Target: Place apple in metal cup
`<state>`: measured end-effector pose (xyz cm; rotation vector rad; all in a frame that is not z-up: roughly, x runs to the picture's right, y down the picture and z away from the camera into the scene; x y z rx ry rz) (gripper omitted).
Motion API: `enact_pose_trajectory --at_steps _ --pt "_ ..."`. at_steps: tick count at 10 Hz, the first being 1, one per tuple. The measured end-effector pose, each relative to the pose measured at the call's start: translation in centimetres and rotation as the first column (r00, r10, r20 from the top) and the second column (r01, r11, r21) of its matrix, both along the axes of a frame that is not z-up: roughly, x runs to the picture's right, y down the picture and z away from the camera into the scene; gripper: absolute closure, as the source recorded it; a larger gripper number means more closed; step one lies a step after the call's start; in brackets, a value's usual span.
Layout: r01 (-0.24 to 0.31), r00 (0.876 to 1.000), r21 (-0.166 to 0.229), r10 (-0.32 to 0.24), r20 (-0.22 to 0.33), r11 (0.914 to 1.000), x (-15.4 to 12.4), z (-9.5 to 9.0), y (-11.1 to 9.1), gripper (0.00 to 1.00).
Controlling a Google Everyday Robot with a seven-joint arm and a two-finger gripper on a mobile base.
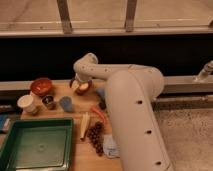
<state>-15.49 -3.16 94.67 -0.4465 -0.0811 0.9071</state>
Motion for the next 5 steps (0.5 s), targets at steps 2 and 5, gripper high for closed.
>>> enact_pose_trajectory --at_steps 2,5 --pt "-0.009 1.000 -0.005 0.009 -0.001 1.0000 0.2 0.7 -0.2 0.20" --pt "-0.022 1.000 -0.004 0.022 -0.009 0.9997 1.2 2.3 -0.9 0.20"
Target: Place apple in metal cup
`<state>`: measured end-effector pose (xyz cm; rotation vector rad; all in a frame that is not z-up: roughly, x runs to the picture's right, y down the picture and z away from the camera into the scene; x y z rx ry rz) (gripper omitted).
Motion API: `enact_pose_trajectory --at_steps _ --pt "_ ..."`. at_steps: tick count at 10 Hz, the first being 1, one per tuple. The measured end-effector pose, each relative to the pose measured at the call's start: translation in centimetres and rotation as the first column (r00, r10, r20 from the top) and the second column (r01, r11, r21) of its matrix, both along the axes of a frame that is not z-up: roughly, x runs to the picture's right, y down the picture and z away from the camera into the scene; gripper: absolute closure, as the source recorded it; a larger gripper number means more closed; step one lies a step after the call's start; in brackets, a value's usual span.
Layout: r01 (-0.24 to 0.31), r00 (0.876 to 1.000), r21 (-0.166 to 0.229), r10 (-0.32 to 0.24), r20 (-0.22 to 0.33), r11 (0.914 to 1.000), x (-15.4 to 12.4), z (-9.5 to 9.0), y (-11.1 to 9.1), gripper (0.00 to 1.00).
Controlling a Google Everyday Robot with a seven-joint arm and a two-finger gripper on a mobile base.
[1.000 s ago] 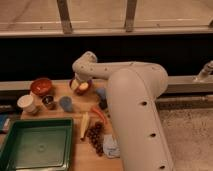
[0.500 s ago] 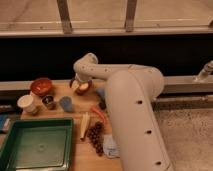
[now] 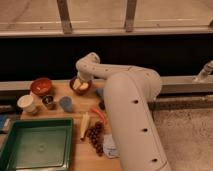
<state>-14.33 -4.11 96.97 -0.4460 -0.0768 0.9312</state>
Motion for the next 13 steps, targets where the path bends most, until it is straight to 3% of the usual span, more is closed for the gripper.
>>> enact_pose_trajectory --at_steps 4,8,13 --pt "-0.002 1.000 -0.005 0.002 0.011 1.0000 0.1 0.9 0.2 0.20" --pt "0.007 1.000 -0.009 -0.007 0.030 0.9999 -0.7 0.2 1.2 0.20" --pt "0.058 0.997 0.034 -0.060 0.049 0.9978 -2.8 -1.1 0.3 0.20"
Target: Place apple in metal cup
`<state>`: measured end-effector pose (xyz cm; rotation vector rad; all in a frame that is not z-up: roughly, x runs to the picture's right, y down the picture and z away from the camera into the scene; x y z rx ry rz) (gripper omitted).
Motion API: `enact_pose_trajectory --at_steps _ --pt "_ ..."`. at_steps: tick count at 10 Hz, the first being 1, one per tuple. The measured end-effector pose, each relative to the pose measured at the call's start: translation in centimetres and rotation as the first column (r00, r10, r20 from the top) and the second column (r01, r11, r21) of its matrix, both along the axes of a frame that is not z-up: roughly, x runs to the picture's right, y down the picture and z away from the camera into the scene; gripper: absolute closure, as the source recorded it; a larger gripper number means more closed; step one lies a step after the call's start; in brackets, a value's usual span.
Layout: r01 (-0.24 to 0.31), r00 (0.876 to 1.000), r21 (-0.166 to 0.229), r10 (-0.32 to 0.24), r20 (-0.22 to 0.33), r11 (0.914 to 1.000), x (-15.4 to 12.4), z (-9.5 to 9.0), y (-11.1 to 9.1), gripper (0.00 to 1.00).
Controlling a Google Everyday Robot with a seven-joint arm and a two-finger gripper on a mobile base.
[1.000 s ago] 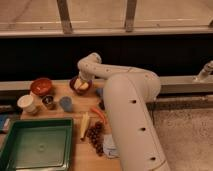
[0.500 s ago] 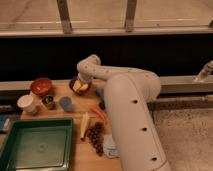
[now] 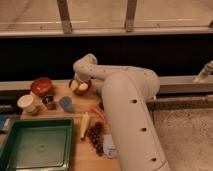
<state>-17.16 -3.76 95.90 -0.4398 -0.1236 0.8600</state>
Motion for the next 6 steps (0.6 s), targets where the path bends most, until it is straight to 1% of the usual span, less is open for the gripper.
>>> enact_pose_trajectory --at_steps 1,2,3,4,5,6 --pt "0.010 1.000 0.006 -0.010 0.005 0.9999 -0.39 -0.21 -0.19 0.23" --pt "0.018 1.000 0.009 -0.018 0.011 0.9998 -0.84 -0.42 -0.33 0.29" --pt "0.022 1.000 0.010 -0.022 0.013 0.9997 -0.98 -0.50 -0.39 0.30" --pt "0.026 0.999 0.007 -0.026 0.019 0.9996 -1.06 -0.49 -0.38 0.26" --pt "0.027 0.999 0.002 -0.027 0.022 0.9996 -1.06 -0.41 -0.29 0.26" --pt "0.025 0.999 -0.003 -0.025 0.023 0.9997 -0.98 -0.28 -0.20 0.30"
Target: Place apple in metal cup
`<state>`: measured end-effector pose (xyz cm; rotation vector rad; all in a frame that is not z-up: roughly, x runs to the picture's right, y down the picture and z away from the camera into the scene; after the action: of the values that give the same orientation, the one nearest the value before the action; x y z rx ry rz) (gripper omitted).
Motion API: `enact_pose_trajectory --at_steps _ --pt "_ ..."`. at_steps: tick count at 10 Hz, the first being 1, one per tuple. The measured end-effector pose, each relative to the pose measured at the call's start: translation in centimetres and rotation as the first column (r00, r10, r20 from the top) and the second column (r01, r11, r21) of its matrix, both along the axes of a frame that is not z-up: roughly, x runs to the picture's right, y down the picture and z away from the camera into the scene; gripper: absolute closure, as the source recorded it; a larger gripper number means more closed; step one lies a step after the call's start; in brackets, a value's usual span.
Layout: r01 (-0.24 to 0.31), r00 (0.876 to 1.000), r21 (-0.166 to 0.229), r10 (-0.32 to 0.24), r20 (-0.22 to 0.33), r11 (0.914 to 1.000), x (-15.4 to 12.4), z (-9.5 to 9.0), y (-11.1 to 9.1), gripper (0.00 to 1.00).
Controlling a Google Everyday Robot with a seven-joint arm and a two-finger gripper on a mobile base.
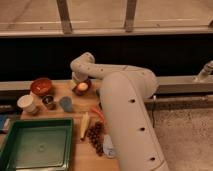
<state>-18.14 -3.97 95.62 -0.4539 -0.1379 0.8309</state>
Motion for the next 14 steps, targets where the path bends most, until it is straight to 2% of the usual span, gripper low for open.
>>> enact_pose_trajectory --at_steps 1,3,4,6,7,14 --pt "-0.003 1.000 -0.009 0.003 0.000 1.0000 0.1 0.2 0.2 0.38" --pt "-0.004 1.000 -0.027 0.004 -0.005 0.9996 0.5 0.7 0.8 0.43" --pt "-0.003 1.000 -0.038 0.003 -0.009 0.9993 0.7 1.1 1.3 0.50" --pt "-0.010 1.000 -0.050 0.009 -0.014 0.9987 1.0 1.4 1.6 0.72" --pt "-0.012 1.000 -0.056 0.011 -0.015 0.9984 1.2 1.5 1.8 0.76" --pt "-0.006 1.000 -0.067 0.004 -0.019 0.9978 1.4 1.3 2.1 0.76"
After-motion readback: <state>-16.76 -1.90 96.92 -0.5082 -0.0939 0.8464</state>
